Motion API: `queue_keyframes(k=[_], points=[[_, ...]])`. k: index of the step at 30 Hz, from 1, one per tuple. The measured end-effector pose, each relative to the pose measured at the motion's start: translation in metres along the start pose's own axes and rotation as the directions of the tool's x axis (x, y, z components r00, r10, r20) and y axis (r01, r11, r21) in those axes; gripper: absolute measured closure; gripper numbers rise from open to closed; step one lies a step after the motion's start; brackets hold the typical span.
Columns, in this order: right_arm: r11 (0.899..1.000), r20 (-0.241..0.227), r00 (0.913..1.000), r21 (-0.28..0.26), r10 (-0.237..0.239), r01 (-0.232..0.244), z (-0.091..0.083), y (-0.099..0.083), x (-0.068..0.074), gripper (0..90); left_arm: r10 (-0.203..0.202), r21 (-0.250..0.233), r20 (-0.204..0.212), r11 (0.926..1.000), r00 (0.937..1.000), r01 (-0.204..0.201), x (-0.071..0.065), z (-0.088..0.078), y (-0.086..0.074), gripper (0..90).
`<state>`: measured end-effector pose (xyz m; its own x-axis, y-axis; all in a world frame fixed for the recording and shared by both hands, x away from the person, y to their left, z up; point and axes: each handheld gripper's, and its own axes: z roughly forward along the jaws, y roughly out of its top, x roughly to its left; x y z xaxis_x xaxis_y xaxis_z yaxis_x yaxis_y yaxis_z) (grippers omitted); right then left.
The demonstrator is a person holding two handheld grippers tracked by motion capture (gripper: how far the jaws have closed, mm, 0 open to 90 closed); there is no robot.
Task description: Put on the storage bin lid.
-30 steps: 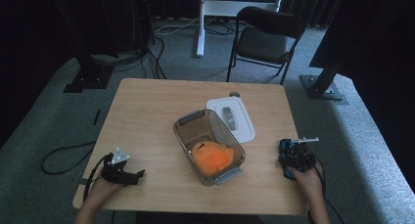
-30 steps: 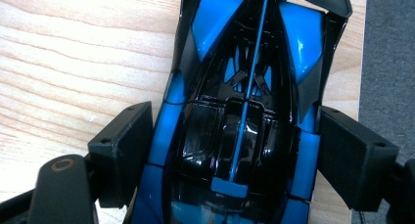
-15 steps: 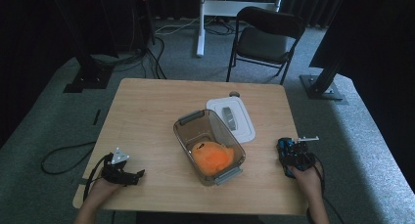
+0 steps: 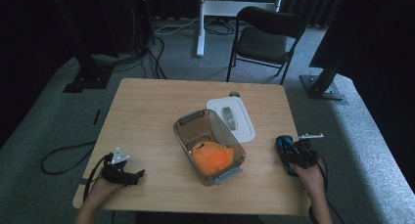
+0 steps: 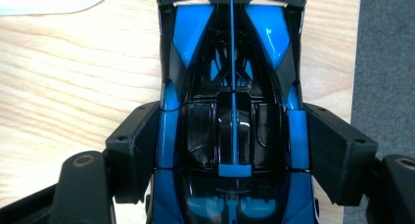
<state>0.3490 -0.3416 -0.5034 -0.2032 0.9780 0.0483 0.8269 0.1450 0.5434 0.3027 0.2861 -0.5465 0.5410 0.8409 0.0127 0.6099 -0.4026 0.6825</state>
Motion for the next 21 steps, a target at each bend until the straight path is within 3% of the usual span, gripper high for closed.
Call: queue_keyframes(k=[10, 21], points=[[0.999, -0.045, 0.9986, -0.045, -0.027, 0.025, -0.021, 0.013, 0.010, 27.1, -0.001, -0.001, 0.000, 1.0000, 1.0000, 0.001, 0.000, 0.000, 0.000, 0.2], [0.993, -0.064, 0.9959, -0.107, -0.064, 0.057, -0.048, 0.030, 0.020, 27.1, 0.000, -0.001, 0.000, 1.0000, 1.0000, 0.000, 0.000, 0.000, 0.000, 0.2]])
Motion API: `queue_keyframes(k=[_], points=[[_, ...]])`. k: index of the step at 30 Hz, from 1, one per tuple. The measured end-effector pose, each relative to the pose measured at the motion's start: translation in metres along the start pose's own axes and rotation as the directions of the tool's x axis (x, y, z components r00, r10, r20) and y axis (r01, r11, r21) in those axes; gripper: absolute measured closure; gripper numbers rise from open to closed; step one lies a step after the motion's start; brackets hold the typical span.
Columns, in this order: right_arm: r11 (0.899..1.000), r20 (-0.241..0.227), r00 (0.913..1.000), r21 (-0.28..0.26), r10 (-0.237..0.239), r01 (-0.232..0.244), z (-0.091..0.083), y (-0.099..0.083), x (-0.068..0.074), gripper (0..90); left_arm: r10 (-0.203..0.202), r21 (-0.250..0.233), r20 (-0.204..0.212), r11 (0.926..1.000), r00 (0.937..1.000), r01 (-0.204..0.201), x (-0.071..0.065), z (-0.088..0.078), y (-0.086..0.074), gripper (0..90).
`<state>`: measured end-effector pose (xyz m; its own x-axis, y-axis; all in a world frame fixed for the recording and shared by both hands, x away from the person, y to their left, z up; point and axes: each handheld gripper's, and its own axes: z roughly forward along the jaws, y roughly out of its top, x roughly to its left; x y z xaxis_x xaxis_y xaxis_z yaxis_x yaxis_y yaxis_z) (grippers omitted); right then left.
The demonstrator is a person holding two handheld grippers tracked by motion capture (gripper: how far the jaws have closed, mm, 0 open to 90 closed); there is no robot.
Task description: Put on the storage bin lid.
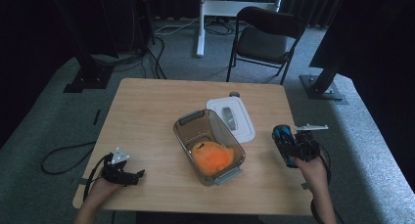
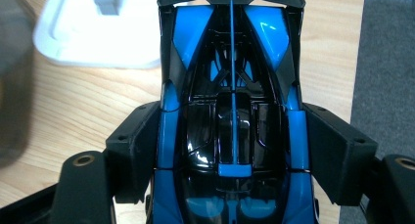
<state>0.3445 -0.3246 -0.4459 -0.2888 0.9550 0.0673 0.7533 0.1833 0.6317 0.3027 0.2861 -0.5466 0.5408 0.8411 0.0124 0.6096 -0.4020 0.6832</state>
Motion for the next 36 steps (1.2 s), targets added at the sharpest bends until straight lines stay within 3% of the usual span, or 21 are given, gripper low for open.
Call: queue_keyframes(k=[23, 36], points=[[0.989, -0.066, 0.9934, -0.124, -0.094, 0.085, -0.044, 0.043, 0.035, 27.1, 0.002, 0.000, 0.000, 1.0000, 1.0000, -0.002, 0.000, 0.000, 0.000, 0.2], [0.976, -0.126, 0.9770, -0.159, -0.172, 0.151, -0.050, 0.069, 0.070, 27.1, 0.001, 0.000, 0.000, 1.0000, 1.0000, -0.001, 0.000, 0.000, 0.000, 0.2]])
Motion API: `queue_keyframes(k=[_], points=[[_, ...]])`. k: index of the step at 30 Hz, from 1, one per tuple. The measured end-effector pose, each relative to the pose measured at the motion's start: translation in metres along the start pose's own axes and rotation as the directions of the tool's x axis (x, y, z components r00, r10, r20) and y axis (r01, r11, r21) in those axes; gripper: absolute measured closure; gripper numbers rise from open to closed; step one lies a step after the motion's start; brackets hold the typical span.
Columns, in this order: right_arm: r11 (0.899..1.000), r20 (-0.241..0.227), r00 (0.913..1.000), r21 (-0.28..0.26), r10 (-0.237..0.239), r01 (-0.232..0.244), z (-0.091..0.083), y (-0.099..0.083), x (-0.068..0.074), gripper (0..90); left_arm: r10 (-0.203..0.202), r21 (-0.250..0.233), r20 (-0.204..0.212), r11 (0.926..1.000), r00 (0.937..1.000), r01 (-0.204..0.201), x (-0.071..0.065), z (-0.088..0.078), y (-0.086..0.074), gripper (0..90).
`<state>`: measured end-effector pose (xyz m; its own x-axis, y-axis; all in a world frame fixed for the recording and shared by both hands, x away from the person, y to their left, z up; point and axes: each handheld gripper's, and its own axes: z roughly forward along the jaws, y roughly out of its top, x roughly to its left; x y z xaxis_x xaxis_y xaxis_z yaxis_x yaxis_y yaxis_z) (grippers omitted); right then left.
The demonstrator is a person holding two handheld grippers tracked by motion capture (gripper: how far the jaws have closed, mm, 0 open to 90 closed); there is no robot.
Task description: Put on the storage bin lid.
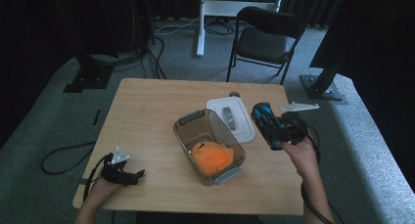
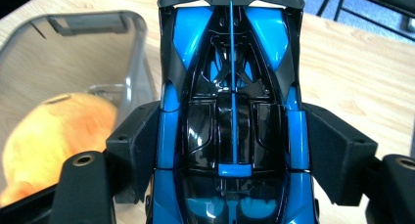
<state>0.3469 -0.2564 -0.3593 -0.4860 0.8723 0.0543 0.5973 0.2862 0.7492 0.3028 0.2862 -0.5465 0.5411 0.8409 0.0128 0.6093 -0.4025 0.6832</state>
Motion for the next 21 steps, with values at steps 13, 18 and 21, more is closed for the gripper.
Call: queue_keyframes(k=[13, 18, 21], points=[[0.997, -0.067, 0.9950, -0.017, -0.075, 0.074, 0.011, 0.023, 0.035, 27.1, -0.002, -0.001, 0.000, 1.0000, 1.0000, 0.002, 0.000, 0.000, 0.000, 0.2], [0.995, -0.093, 0.9904, -0.014, -0.103, 0.102, 0.019, 0.030, 0.050, 27.1, 0.000, 0.000, 0.000, 1.0000, 1.0000, 0.000, 0.000, 0.000, 0.000, 0.2], [0.993, -0.119, 0.9854, -0.010, -0.122, 0.122, 0.026, 0.036, 0.062, 27.1, 0.000, 0.000, 0.000, 1.0000, 1.0000, 0.000, 0.000, 0.000, 0.000, 0.2]])
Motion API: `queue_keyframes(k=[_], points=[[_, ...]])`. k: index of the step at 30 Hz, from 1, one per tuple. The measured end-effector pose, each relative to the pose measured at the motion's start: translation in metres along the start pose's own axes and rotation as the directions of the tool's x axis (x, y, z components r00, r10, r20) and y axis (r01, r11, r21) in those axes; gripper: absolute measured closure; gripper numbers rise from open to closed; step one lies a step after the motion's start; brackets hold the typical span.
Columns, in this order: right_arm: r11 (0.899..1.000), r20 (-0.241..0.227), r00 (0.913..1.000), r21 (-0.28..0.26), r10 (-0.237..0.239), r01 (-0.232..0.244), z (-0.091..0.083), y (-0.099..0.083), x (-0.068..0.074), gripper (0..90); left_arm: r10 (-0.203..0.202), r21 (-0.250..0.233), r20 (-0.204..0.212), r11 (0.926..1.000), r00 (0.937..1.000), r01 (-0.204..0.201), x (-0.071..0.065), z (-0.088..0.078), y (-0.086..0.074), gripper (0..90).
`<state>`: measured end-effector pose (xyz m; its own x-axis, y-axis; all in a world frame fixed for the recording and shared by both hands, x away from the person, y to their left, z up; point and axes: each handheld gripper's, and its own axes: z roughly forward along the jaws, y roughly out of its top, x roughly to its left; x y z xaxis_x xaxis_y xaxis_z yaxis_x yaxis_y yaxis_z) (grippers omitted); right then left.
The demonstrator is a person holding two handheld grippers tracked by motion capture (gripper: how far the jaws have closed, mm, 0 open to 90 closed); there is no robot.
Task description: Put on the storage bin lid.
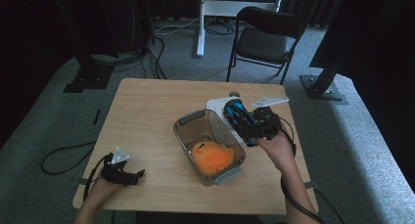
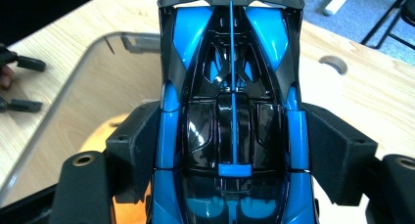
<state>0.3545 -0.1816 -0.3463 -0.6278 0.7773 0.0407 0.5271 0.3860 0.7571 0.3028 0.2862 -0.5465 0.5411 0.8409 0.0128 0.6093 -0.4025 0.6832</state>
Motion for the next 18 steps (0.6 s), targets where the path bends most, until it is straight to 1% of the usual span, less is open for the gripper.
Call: queue_keyframes(k=[1, 3, 4, 5, 6, 7, 11, 13, 18], points=[[1.000, -0.005, 1.0000, -0.004, 0.000, 0.000, 0.002, 0.001, 0.002, 27.1, 0.000, 0.000, 0.000, 1.0000, 1.0000, 0.000, 0.000, 0.000, 0.000, 0.2], [1.000, -0.017, 0.9998, 0.005, -0.014, 0.014, 0.007, 0.003, 0.007, 27.1, 0.000, 0.000, 0.000, 1.0000, 1.0000, 0.000, 0.000, 0.000, 0.000, 0.2], [1.000, -0.017, 0.9998, 0.005, -0.014, 0.014, 0.007, 0.003, 0.007, 27.1, 0.000, 0.000, 0.000, 1.0000, 1.0000, 0.000, 0.000, 0.000, 0.000, 0.2], [1.000, -0.027, 0.9995, 0.013, -0.017, 0.017, 0.013, 0.005, 0.012, 27.1, 0.000, 0.000, 0.000, 1.0000, 1.0000, 0.000, 0.000, 0.000, 0.000, 0.2], [1.000, -0.031, 0.9993, 0.016, -0.021, 0.022, 0.016, 0.005, 0.014, 27.1, 0.000, 0.000, 0.000, 1.0000, 1.0000, 0.000, 0.000, 0.000, 0.000, 0.2], [1.000, -0.032, 0.9993, 0.017, -0.020, 0.021, 0.019, 0.006, 0.015, 27.1, 0.000, 0.000, 0.000, 1.0000, 1.0000, 0.000, 0.000, 0.000, 0.000, 0.2], [0.999, -0.060, 0.9978, 0.037, -0.026, 0.029, 0.031, 0.006, 0.021, 27.1, 0.000, 0.000, 0.000, 1.0000, 1.0000, 0.000, 0.000, 0.000, 0.000, 0.2], [0.999, -0.065, 0.9975, 0.038, -0.027, 0.030, 0.033, 0.006, 0.023, 27.1, 0.000, 0.000, 0.000, 1.0000, 1.0000, 0.000, 0.000, 0.000, 0.000, 0.2], [0.997, -0.079, 0.9960, 0.064, -0.040, 0.046, 0.044, 0.008, 0.028, 27.1, 0.000, -0.002, 0.000, 1.0000, 1.0000, 0.000, 0.000, 0.000, 0.000, 0.2]])
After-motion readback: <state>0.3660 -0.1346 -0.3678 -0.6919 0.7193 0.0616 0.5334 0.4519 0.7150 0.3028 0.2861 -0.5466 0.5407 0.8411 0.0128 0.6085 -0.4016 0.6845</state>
